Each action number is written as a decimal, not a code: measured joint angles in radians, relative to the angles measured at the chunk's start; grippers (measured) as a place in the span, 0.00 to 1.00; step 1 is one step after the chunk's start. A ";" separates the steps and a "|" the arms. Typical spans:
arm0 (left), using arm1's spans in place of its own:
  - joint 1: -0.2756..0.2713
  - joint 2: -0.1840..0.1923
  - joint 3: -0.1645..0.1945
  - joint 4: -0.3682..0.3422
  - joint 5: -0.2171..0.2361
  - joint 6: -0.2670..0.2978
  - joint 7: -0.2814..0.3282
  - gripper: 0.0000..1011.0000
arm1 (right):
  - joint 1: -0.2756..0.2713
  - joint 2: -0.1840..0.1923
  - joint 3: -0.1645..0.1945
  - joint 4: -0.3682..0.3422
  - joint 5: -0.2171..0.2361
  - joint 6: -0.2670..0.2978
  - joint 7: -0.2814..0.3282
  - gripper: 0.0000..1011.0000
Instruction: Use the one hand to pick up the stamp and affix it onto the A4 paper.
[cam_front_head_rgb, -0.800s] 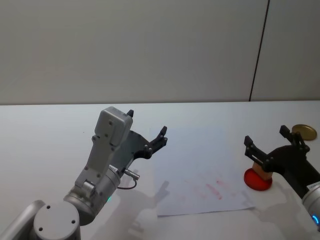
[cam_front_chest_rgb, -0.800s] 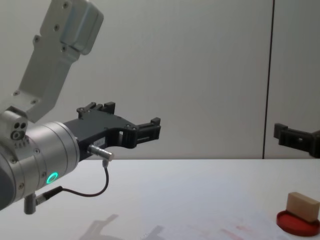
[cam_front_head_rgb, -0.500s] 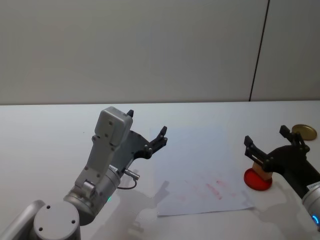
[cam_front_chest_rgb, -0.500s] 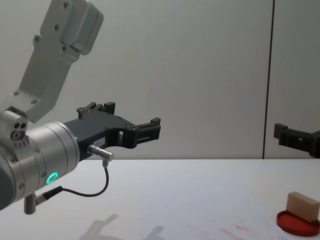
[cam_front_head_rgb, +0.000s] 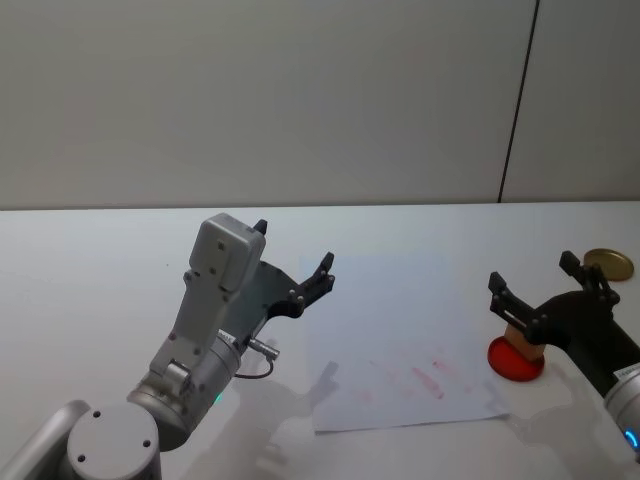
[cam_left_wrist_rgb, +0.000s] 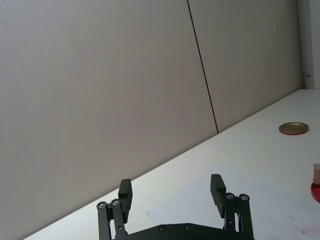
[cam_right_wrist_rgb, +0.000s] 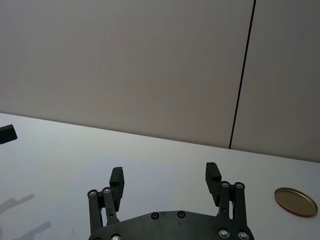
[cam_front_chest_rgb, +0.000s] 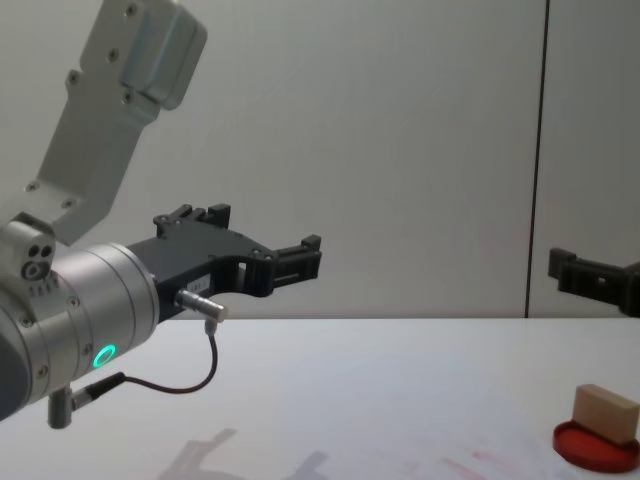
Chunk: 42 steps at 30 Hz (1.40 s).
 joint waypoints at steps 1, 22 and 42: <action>0.000 0.000 0.000 0.000 0.000 0.000 0.000 0.98 | 0.001 0.000 0.001 0.002 0.000 0.001 0.002 0.99; 0.000 0.000 0.000 0.000 0.000 0.000 0.000 0.98 | 0.037 0.016 0.019 0.102 -0.014 0.075 0.073 0.99; 0.000 0.000 0.000 0.000 0.000 0.000 0.000 0.98 | 0.073 0.025 0.028 0.210 -0.029 0.129 0.154 0.99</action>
